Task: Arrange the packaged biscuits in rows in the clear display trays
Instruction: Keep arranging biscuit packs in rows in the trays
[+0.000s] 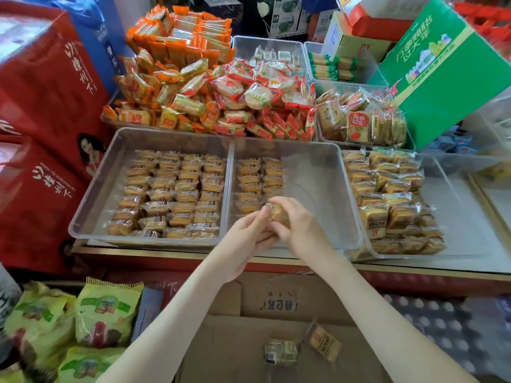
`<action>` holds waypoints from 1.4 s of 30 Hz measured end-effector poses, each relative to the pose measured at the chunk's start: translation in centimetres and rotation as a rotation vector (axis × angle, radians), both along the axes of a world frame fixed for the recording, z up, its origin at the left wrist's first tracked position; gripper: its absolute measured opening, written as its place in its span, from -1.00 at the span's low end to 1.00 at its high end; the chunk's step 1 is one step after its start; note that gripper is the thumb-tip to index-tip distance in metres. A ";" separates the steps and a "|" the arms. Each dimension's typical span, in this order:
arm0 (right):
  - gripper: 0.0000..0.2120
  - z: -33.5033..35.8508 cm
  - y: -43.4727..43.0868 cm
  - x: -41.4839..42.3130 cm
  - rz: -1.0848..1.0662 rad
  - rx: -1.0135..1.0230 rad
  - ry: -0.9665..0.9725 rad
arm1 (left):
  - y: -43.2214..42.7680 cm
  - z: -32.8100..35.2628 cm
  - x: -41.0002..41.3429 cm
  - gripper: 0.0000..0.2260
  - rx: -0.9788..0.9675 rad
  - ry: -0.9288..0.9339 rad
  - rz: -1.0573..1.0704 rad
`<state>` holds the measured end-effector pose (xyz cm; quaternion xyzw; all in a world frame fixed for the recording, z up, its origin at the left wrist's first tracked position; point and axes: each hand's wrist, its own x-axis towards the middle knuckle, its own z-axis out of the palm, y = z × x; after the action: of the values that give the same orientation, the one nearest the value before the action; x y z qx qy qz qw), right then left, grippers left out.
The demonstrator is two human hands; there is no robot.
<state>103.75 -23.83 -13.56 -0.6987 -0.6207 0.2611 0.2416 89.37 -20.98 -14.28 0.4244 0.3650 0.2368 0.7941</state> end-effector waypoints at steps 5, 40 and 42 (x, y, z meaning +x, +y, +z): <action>-0.62 -2.3 1.8 4.5 0.020 -0.170 0.096 | 0.9 -2.6 -0.6 -0.60 0.343 0.369 -0.058; -0.31 -3.4 10.1 -6.6 0.410 -0.057 -0.369 | 7.5 -9.6 -18.6 -0.32 1.228 1.469 0.108; -0.26 -4.5 11.4 -9.5 0.589 -0.158 -0.532 | 7.8 -10.1 -19.5 -0.31 1.250 1.477 0.096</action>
<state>94.27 -12.43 -18.04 -0.5505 -0.8133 0.1763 -0.0671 69.86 -13.14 -24.38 0.7965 0.5971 0.0938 -0.0148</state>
